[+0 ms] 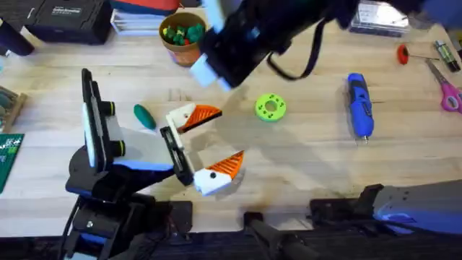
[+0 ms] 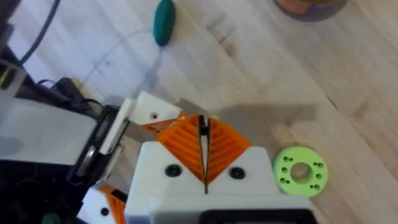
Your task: Pick up the gripper from the table and insert it into the empty holder that is missing its gripper. Then pick up a screw, insert it into the mounting hole, and use the screwdriver to tighten it. Finally, clean up the table by picking up the vegetable and placing it into the bucket.
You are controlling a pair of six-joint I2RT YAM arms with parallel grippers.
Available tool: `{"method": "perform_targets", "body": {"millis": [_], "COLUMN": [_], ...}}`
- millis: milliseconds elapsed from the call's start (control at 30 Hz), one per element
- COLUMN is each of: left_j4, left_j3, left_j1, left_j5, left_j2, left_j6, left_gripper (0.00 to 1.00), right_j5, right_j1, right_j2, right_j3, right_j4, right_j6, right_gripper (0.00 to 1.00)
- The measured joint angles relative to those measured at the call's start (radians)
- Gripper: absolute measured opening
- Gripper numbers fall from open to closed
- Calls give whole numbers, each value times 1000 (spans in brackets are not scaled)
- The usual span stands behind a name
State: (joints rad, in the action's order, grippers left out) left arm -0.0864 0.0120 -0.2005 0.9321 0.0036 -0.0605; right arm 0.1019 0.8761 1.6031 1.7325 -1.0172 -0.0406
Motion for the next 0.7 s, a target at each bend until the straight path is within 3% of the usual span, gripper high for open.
{"method": "perform_targets", "body": {"millis": [333,700], "left_j4": [0,0], "left_j3": [0,0], "left_j1": [0,0], "left_j5": [0,0], "left_j2": [0,0], "left_j6": [0,0], "left_gripper": [985,985], "right_j5": [8,22], "right_j1": [105,130], "right_j2": [50,90], "right_j3": [0,0], "right_j4": [20,-5], "right_j6": [-12,-31], "right_gripper": [7,7]}}
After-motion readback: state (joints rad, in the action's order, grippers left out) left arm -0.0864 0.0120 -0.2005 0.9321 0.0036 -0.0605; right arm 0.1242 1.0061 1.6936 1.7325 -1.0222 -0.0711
